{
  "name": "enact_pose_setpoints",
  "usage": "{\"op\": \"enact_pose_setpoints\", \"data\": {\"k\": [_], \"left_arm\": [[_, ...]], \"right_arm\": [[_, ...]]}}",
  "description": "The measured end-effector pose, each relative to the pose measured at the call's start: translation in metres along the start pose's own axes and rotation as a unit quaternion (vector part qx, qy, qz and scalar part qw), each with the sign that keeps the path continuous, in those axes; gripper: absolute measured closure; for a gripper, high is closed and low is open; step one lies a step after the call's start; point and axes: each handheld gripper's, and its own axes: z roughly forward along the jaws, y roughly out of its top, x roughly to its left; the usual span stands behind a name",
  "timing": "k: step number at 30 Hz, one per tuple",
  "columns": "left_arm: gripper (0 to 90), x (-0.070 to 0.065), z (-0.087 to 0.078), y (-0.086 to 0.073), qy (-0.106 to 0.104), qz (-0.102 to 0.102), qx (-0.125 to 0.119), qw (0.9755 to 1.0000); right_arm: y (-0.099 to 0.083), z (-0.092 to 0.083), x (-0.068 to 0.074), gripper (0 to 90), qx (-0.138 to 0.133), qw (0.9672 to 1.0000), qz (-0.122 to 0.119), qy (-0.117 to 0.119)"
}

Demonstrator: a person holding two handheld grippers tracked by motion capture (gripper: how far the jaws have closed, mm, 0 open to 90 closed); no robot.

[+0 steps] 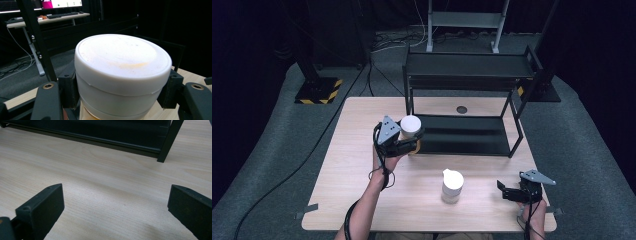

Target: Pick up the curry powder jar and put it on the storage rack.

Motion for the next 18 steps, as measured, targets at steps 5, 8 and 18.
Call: {"op": "enact_pose_setpoints", "data": {"k": [5, 8, 18], "left_arm": [[33.7, 0.004, 0.005, 0.003, -0.004, -0.004, 0.001, 1.0], [33.7, 0.004, 0.008, 0.008, -0.005, 0.0, 0.002, 1.0], [33.7, 0.011, 0.014, 0.02, -0.007, 0.004, -0.001, 1.0]], "right_arm": [[-0.001, -0.001, 0.0, 0.0, -0.003, 1.0, 0.001, -0.001], [-0.001, 0.0, 0.0, 0.0, -0.002, 1.0, 0.0, -0.001], [0.0, 0.0, 0.0, 0.0, 0.001, 1.0, 0.0, 0.0]]}}
